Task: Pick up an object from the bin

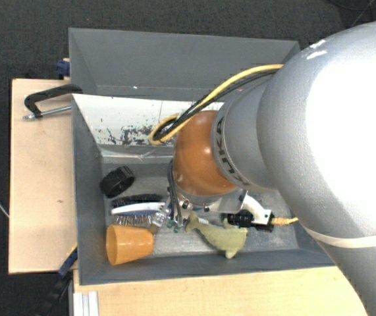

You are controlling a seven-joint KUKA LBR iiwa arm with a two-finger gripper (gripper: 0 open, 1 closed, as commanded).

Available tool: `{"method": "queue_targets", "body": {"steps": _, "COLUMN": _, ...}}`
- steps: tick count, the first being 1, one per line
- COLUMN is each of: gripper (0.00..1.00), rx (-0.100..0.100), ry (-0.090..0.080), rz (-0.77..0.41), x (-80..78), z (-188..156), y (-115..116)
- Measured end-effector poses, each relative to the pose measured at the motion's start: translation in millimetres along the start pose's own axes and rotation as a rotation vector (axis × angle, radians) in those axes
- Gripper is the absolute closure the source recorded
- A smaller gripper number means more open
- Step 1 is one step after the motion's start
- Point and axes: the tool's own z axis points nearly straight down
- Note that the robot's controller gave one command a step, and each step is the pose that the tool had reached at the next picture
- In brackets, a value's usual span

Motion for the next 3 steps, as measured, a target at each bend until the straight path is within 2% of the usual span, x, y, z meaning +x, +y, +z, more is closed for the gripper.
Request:
{"method": "queue_targets", "body": {"steps": 1, "gripper": 1.0, "rx": -0.006, "ry": 0.008, "rz": -0.008, "x": 6.7, "z": 0.5, "y": 5.7}}
{"method": "queue_targets", "body": {"steps": 2, "gripper": 1.0, "rx": -0.002, "ry": 0.015, "rz": -0.009, "x": 5.5, "z": -27.3, "y": 6.9}}
{"method": "queue_targets", "body": {"steps": 3, "gripper": 1.0, "rx": -0.005, "ry": 0.012, "rz": -0.012, "x": 3.0, "z": -127.6, "y": 8.9}}
